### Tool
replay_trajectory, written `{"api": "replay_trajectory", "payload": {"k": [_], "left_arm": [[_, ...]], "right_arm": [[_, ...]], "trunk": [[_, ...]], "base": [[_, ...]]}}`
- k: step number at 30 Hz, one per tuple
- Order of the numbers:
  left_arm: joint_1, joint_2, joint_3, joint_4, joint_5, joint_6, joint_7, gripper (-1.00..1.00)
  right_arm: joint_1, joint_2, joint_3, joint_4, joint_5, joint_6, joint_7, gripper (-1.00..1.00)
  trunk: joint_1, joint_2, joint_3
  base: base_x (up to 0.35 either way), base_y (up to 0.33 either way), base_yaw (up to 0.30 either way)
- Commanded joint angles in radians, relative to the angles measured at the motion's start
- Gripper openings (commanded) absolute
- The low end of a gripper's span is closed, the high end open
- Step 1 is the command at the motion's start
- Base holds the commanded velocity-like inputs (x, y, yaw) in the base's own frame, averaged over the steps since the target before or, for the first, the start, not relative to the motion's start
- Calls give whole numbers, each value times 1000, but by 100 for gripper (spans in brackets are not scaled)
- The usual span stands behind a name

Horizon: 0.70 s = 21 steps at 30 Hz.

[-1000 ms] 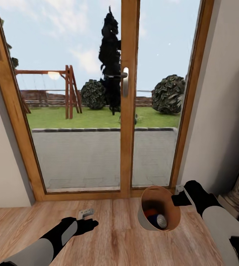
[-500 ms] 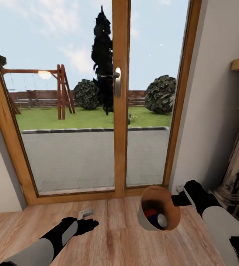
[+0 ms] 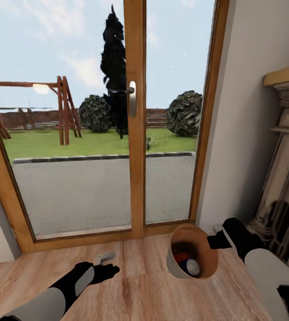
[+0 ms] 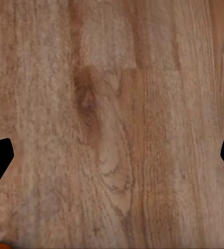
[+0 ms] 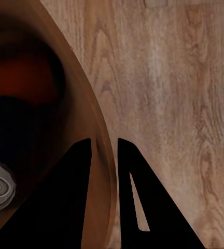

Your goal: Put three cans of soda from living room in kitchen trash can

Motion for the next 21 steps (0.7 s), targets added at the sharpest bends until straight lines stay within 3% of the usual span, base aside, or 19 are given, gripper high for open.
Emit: {"api": "replay_trajectory", "payload": {"k": [1,21], "left_arm": [[0,0,0,0,0,0,0,100],[0,0,0,0,0,0,0,100]], "right_arm": [[-1,0,-2,-1,-20,3,3,-100],[-1,0,-2,-1,-20,3,3,-100]], "trunk": [[0,0,0],[0,0,-4]], "base": [[0,0,-234],[-14,11,-76]]}}
